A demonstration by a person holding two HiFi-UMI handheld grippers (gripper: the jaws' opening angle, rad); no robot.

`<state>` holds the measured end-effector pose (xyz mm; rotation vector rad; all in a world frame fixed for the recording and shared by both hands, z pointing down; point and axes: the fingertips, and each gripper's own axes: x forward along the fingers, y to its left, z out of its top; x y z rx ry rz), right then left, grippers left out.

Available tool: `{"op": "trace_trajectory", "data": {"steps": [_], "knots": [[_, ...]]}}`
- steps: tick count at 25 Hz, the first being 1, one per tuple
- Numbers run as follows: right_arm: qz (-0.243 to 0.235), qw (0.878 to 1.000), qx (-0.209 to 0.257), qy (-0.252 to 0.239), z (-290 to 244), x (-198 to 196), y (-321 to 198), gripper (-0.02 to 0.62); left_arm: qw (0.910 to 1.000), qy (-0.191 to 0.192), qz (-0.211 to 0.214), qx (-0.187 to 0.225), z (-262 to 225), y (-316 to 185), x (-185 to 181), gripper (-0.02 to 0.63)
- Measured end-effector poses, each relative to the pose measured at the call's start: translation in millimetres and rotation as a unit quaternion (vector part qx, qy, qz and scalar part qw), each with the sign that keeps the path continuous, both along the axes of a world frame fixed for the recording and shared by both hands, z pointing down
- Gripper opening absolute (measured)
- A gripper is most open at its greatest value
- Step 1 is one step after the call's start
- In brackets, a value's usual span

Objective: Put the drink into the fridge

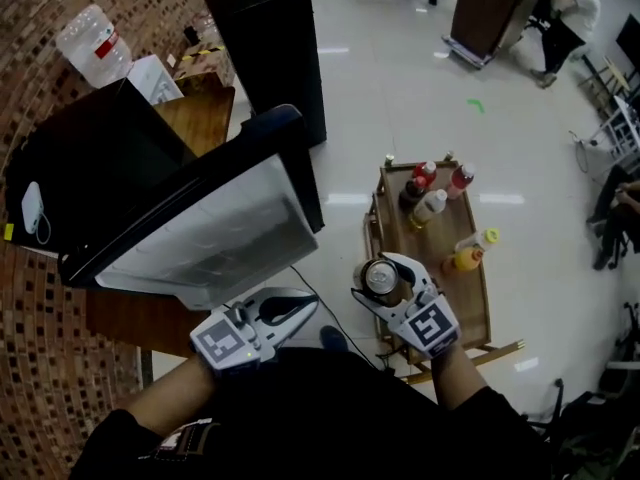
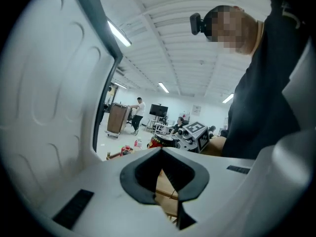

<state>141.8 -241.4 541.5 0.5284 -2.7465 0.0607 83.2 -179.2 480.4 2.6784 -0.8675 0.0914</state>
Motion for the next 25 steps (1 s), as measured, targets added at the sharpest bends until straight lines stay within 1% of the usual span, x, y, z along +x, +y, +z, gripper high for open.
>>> {"op": "trace_trajectory", "data": {"steps": [3,6,9,13,17,19,22,25], "knots": [[-0.04,0.998,0.031,0.026,-23,-36,27,0.336,0.9998,0.005,-0.013,0.014,-17,26,-33,0.0],[-0.072,0.995,0.04,0.052,-46,-75,58,0.336,0.999,0.008,-0.033,0.029,-30,55,-70,0.0],[-0.111,0.989,0.06,0.078,-65,-114,87,0.336,0.9967,0.011,-0.067,0.043,-44,82,-112,0.0],[-0.164,0.978,0.074,0.104,-88,-173,131,0.336,0.9905,0.014,-0.124,0.058,-61,125,-172,0.0],[-0.224,0.962,0.09,0.126,-100,-238,179,0.336,0.9808,0.011,-0.182,0.07,-72,171,-233,0.0],[-0.251,0.954,0.093,0.137,-103,-270,203,0.336,0.9746,0.008,-0.211,0.076,-74,196,-263,0.0],[-0.293,0.937,0.103,0.16,-105,-316,231,0.336,0.961,0.012,-0.265,0.08,-77,231,-309,0.0],[-0.321,0.922,0.114,0.184,-102,-359,253,0.336,0.9473,0.016,-0.311,0.076,-76,265,-350,0.0]]}}
